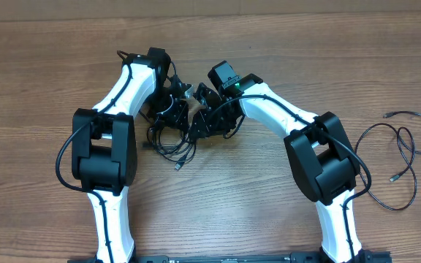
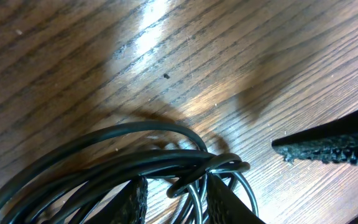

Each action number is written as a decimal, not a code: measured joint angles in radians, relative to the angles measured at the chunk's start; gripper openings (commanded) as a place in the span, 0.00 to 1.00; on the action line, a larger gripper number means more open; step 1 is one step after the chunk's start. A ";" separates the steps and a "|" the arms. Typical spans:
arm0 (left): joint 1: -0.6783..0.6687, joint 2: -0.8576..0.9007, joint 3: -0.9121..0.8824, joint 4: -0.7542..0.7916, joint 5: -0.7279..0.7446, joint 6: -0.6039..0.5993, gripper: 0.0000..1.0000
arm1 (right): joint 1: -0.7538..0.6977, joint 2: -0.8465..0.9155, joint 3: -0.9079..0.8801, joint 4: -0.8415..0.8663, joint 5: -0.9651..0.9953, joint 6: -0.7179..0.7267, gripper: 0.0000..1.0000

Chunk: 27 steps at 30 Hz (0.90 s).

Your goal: Untangle cables

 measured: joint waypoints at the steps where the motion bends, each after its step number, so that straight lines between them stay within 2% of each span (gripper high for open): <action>1: 0.000 0.000 0.000 0.000 0.000 0.000 0.33 | 0.000 0.000 0.000 0.001 0.000 0.001 0.43; 8: 0.000 0.000 0.000 -0.003 0.000 -0.001 0.33 | 0.000 0.003 -0.048 0.069 0.000 0.002 0.42; 13: 0.000 0.000 -0.002 -0.005 -0.003 -0.027 0.25 | 0.000 0.010 -0.070 0.122 -0.005 0.004 0.32; 21: 0.000 0.000 -0.009 -0.003 -0.011 -0.034 0.26 | 0.005 0.011 -0.070 0.139 -0.008 0.002 0.33; 24: 0.000 0.000 -0.009 -0.003 -0.012 -0.034 0.25 | 0.006 0.012 -0.070 0.139 -0.008 0.004 0.26; 27: 0.000 0.000 -0.009 0.000 -0.013 -0.035 0.25 | 0.006 0.013 -0.070 0.140 -0.009 0.002 0.24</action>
